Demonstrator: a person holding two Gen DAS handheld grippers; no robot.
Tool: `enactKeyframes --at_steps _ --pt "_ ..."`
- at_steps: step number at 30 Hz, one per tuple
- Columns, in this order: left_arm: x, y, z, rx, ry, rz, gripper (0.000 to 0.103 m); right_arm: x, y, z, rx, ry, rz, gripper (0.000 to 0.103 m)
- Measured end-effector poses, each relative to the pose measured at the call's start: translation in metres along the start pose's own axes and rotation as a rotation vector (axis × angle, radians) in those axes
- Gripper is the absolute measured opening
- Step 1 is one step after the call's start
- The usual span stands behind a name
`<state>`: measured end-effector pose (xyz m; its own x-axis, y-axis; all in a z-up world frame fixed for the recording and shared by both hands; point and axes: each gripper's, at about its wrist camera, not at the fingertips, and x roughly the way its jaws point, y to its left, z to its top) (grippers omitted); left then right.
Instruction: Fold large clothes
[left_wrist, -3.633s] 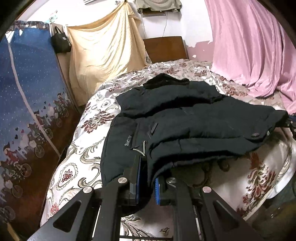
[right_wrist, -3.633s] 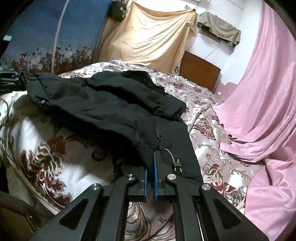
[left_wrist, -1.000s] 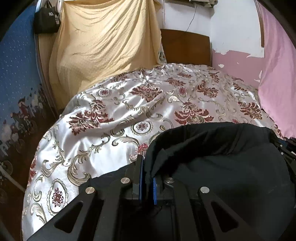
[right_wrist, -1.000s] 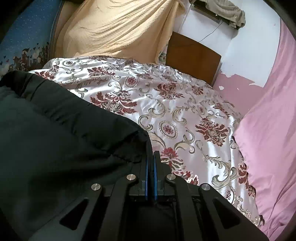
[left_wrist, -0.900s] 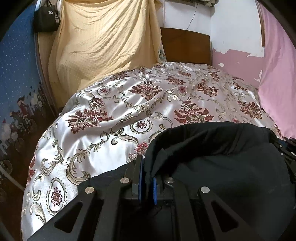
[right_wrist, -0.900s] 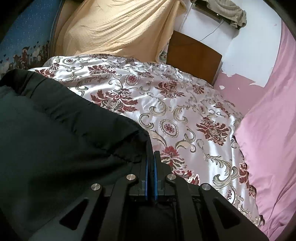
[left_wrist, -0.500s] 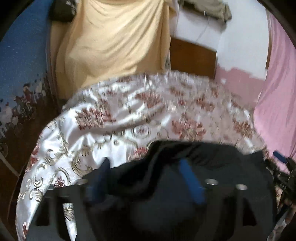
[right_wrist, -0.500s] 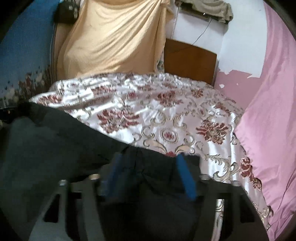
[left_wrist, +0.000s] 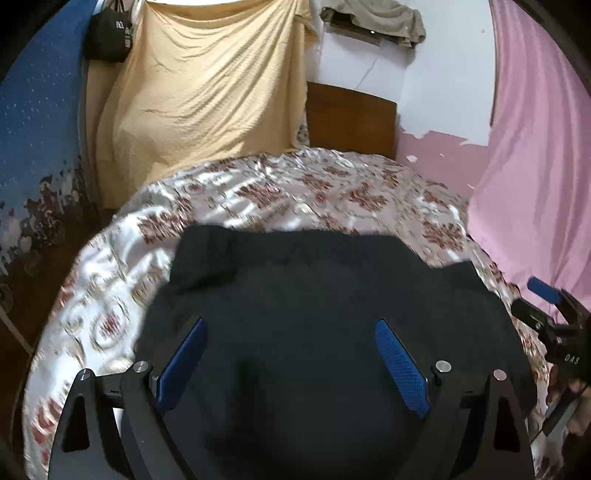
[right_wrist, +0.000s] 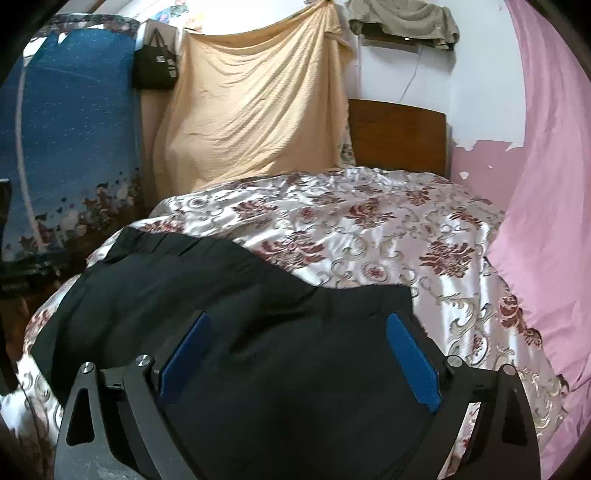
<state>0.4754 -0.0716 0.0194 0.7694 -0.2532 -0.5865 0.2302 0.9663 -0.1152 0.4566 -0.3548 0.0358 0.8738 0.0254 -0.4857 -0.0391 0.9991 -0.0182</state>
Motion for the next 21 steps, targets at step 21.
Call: enactKeyframes --at_steps 21 --pt "0.097 0.038 0.012 0.022 0.091 0.179 0.103 0.116 -0.028 -0.015 -0.088 0.127 -0.185 0.094"
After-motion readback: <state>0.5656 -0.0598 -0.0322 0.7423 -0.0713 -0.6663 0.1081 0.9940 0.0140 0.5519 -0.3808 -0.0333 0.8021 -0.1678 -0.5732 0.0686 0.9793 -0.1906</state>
